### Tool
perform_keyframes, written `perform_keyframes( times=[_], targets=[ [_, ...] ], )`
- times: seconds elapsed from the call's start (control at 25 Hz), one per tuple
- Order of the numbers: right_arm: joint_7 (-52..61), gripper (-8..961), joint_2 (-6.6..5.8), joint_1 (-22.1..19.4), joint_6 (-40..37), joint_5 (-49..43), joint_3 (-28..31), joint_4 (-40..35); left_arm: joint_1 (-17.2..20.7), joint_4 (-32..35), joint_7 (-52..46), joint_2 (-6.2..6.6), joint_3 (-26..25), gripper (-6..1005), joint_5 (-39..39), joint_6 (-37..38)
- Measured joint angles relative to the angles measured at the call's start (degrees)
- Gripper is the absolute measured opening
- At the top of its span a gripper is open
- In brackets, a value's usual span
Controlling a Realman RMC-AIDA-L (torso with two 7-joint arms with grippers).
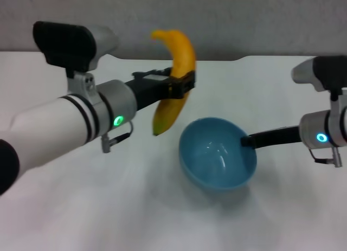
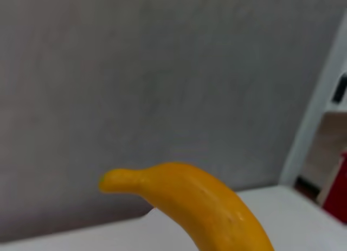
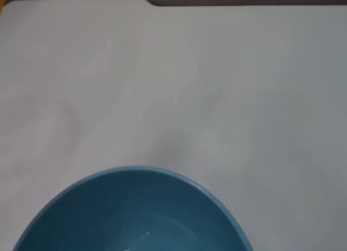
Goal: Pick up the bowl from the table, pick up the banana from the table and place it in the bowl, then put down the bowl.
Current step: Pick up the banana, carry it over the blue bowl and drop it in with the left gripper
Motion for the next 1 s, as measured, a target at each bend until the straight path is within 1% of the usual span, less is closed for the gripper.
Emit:
perform_keyframes(
  times=[0.16, 0.28, 0.44, 0.6, 0.68, 1.0],
  targets=[
    [1.0, 40, -0.01, 1.8, 0.1, 0.0, 0.0, 1.4, 0.0, -1.6, 2.8, 0.00, 3.8, 554, -3.4, 3.3],
    [2.3, 41, 0.00, 2.9, -0.4, 0.1, -0.1, 1.5, -0.2, -1.7, 3.9, -0.03, 7.0, 560, -4.0, 6.2],
    [2.6, 41, 0.13, 4.1, -0.8, 0.8, -0.1, 1.6, -0.4, -0.8, 4.5, -0.08, 10.8, 569, -4.0, 10.2],
    [3.0, 42, 0.12, 5.1, -3.2, 0.9, -0.2, 1.2, -0.5, 0.7, 4.3, -0.11, 13.5, 578, -4.1, 14.7],
    [3.0, 42, 0.16, 5.4, -3.9, 0.9, -0.2, 1.0, -0.6, 1.6, 4.4, -0.05, 14.3, 583, -4.1, 15.9],
    [3.1, 44, 0.11, 5.5, -5.0, 0.9, -0.1, 0.7, -1.0, 6.4, 4.0, -0.21, 14.8, 601, -6.3, 18.9]
  ],
)
